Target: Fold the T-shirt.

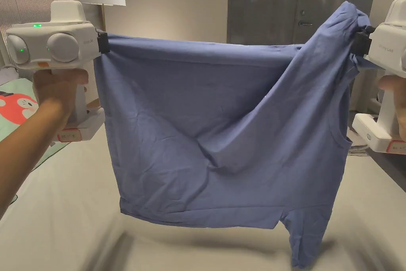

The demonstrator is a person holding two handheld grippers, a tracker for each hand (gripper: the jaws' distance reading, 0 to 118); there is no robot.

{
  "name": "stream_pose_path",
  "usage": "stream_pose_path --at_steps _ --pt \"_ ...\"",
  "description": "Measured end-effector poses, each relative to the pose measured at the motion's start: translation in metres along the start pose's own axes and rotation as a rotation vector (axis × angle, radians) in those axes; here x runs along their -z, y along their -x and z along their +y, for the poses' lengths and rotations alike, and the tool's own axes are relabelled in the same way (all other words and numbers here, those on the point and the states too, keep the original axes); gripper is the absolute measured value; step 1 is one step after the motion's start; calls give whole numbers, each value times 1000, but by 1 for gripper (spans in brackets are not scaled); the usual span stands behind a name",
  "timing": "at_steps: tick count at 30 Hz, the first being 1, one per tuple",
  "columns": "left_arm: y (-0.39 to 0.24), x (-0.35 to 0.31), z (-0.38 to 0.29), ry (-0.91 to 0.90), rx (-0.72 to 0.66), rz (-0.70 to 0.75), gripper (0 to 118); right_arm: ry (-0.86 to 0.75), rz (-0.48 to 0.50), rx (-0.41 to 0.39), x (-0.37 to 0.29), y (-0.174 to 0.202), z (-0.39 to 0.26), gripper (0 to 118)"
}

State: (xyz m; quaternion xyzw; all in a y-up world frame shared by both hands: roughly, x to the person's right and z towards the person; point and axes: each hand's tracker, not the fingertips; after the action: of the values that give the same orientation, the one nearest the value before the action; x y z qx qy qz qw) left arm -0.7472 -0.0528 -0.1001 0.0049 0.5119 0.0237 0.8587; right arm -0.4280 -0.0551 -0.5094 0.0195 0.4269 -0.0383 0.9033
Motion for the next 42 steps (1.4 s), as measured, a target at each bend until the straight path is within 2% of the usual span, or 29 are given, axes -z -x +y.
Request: stream_pose_path --at_steps 4,9,16,19,26,31,34,42 --pt "-8 29 -5 -17 79 16 3 -16 -11 9 26 1 -5 8" --pt "-11 57 -36 17 78 14 3 -7 -23 -3 42 0 -40 8" --pt "-10 78 -126 175 99 14 3 124 -14 -12 55 -11 -129 8" --pt "-8 67 -168 226 70 12 3 189 -13 -2 50 -16 -169 8" --pt "5 19 -254 354 4 -12 3 277 8 28 6 -26 -238 8" --pt "19 -20 -298 443 -3 -15 3 346 36 -7 -49 -22 -273 8" --pt "31 -43 -319 486 -12 -13 3 391 51 3 -74 -28 -303 8" --pt "54 -118 -349 556 -6 9 3 476 55 -2 -169 -25 -323 8"
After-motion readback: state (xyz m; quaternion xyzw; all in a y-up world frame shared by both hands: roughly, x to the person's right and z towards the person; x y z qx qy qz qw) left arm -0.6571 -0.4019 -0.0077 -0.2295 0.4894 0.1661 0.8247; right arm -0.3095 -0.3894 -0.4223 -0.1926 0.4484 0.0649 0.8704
